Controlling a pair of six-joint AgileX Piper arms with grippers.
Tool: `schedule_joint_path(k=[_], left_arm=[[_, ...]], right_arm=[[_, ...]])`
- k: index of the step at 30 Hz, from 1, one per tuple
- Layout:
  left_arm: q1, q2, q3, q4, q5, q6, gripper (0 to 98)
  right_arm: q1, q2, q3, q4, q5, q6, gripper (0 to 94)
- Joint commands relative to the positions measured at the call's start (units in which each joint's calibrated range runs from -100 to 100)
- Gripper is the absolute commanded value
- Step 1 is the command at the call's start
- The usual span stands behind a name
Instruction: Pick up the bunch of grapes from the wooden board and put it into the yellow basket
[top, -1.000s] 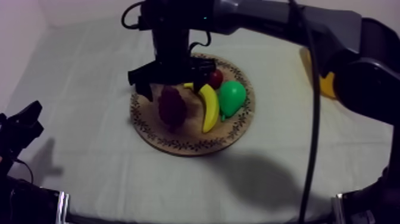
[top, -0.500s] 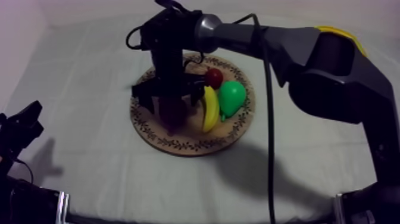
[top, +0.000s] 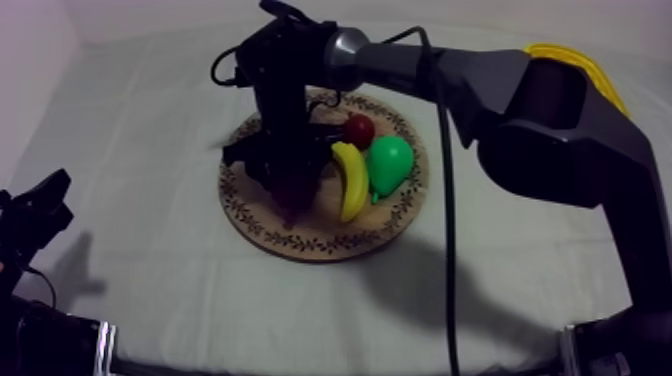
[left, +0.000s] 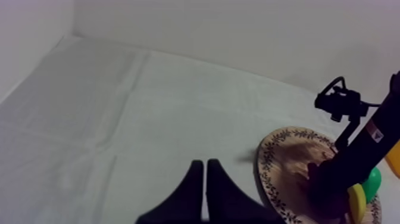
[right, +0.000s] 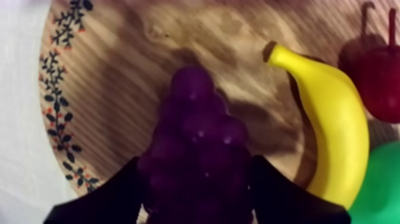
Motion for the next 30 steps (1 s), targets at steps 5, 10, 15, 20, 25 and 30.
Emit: schedule_joint_path(k=[5,10,15,20,25,30], left_arm=[[0.0,0.0,0.0,-0.04,0.0,0.0,0.1],[0.0,0.0,0.0,-0.04,0.0,0.0,0.1],[0.0,0.0,0.0,-0.04,0.0,0.0,0.1],[0.0,0.0,0.0,-0.04,0.0,0.0,0.1],[0.0,0.0,0.0,-0.04,0.0,0.0,0.1],[0.0,0.0,0.0,-0.04,0.0,0.0,0.1]], right_arm=[[-0.3,-6.6,4.9,1.0,-0.4,0.3,36.9],[-0.3,-16.3,11.7,3.4,-2.7,1.0,35.9],[0.7,-27.5,20.0,7.1,-6.5,1.8,34.8],[2.9,-38.9,29.7,10.1,-9.7,3.3,34.7],[6.6,-49.9,40.4,12.8,-14.8,5.7,34.5],[13.3,-59.1,47.7,13.3,-21.8,9.9,33.1]])
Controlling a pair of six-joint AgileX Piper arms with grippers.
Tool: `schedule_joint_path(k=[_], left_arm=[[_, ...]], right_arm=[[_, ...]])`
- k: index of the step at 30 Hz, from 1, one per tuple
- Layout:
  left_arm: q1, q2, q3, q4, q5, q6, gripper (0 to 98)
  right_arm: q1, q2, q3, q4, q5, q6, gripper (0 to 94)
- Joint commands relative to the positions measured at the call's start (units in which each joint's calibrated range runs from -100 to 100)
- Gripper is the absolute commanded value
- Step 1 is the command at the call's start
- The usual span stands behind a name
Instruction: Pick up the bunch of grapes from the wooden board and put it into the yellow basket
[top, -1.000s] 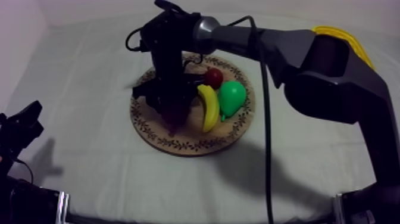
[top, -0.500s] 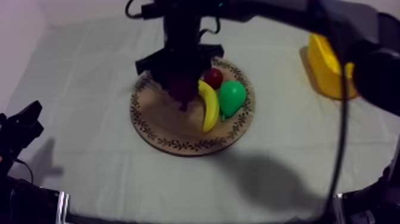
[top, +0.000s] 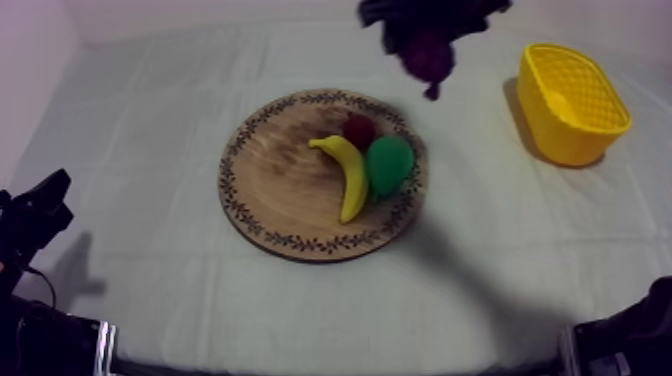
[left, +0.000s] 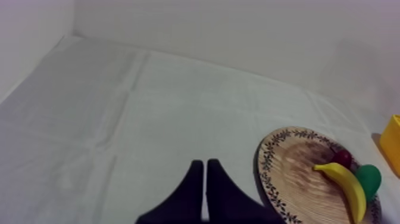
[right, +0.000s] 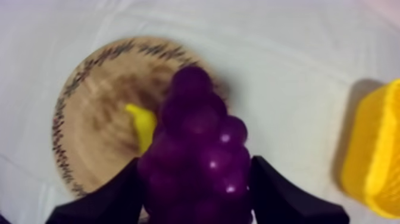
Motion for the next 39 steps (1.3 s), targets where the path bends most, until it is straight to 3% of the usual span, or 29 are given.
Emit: schedule_joint_path(k=[1,9,20,25,39], left_arm=[[0.0,0.0,0.0,-0.04,0.0,0.0,0.1],[0.0,0.0,0.0,-0.04,0.0,0.0,0.1],[0.0,0.0,0.0,-0.04,0.0,0.0,0.1],[0.0,0.0,0.0,-0.04,0.0,0.0,0.1],[0.0,0.0,0.0,-0.04,0.0,0.0,0.1]], right_arm=[[5.2,-6.9,4.8,-0.2,-4.7,2.8,32.8],[17.3,-13.4,11.6,-0.7,-17.0,9.2,31.8],[29.4,-10.8,12.3,-2.7,-26.1,16.3,31.8],[32.1,-6.2,10.7,-3.6,-25.9,18.3,31.7],[32.7,9.6,2.5,-5.1,-13.8,18.6,31.5]])
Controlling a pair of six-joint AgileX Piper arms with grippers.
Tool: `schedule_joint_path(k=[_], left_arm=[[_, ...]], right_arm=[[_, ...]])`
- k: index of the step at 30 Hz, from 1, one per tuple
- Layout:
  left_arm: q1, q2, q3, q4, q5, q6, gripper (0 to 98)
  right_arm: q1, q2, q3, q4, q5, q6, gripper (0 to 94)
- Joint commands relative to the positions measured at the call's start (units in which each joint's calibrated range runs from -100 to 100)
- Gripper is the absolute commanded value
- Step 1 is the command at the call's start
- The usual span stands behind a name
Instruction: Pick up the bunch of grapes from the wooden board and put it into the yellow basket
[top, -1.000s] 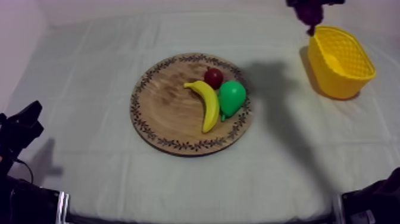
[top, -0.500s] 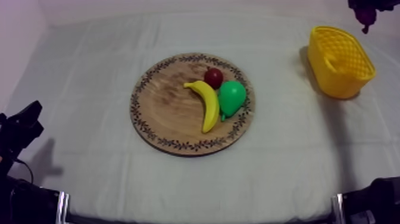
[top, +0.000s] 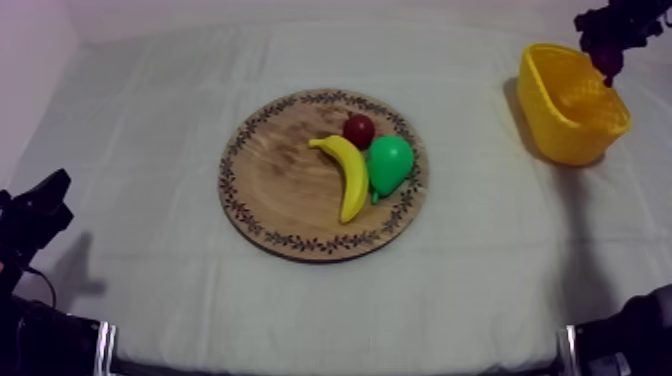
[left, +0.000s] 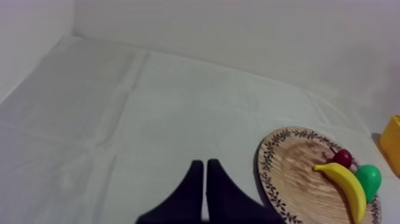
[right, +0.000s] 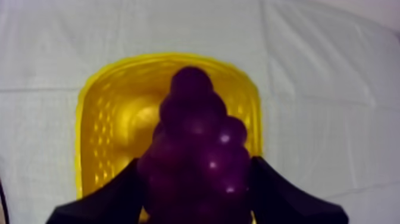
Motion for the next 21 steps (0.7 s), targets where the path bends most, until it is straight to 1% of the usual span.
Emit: schedule_joint_path(k=[1,5,7,15,17,20,21], left_arm=[[0.0,0.0,0.0,-0.04,0.0,0.0,0.1],[0.0,0.0,0.0,-0.04,0.0,0.0,0.1],[0.0,0.0,0.0,-0.04,0.0,0.0,0.1],[0.0,0.0,0.0,-0.04,0.0,0.0,0.1],[0.0,0.0,0.0,-0.04,0.0,0.0,0.1],[0.0,0.0,0.0,-0.04,0.0,0.0,0.1],[0.0,0.0,0.0,-0.04,0.0,0.0,0.1]], right_arm=[[-0.3,2.5,-0.7,-0.1,2.3,-0.4,31.5],[-0.6,4.9,-1.2,-0.2,6.4,-0.8,31.5],[-0.8,5.7,-0.5,-0.4,7.4,-0.7,31.6],[-1.6,9.1,-0.3,-0.7,6.9,-0.9,42.4],[-1.7,9.7,-0.7,-0.8,6.8,-0.6,47.7],[-1.5,10.0,-1.2,-0.2,7.3,-0.7,64.9],[-1.5,9.9,-1.3,0.0,7.3,-0.8,68.8]])
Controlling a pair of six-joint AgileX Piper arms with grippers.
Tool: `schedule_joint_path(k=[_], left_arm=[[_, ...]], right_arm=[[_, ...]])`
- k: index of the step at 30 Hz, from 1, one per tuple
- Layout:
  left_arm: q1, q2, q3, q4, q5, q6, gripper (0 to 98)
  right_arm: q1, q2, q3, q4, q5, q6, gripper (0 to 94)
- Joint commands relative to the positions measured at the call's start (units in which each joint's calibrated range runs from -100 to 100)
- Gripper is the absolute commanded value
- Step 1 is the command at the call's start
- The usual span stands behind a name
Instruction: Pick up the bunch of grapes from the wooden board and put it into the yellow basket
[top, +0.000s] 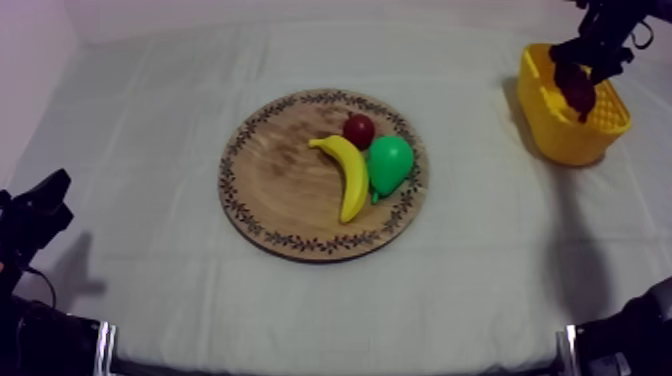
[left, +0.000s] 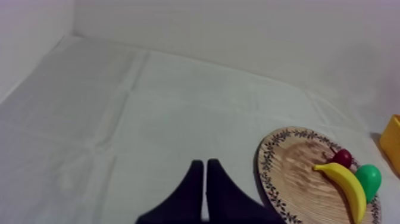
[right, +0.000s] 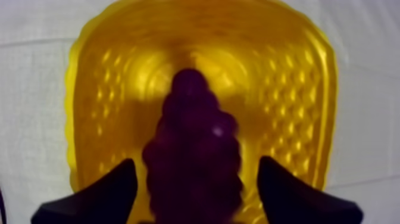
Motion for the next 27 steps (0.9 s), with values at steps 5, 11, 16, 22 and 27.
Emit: schedule_joint_path(k=[5,11,16,22,27], left_arm=[[0.0,0.0,0.0,-0.04,0.0,0.0,0.1],[0.0,0.0,0.0,-0.04,0.0,0.0,0.1],[0.0,0.0,0.0,-0.04,0.0,0.0,0.1],[0.0,0.0,0.0,-0.04,0.0,0.0,0.1],[0.0,0.0,0.0,-0.04,0.0,0.0,0.1]], right_arm=[[0.4,-1.9,-0.1,1.1,0.5,-0.6,76.7],[1.5,-8.3,4.7,0.8,-1.3,-0.4,75.2],[2.4,-16.7,12.1,0.8,-3.1,-0.2,72.1],[2.9,-28.2,22.9,0.5,-5.1,0.6,68.7],[2.4,-37.9,31.7,0.9,-7.2,0.7,64.5]])
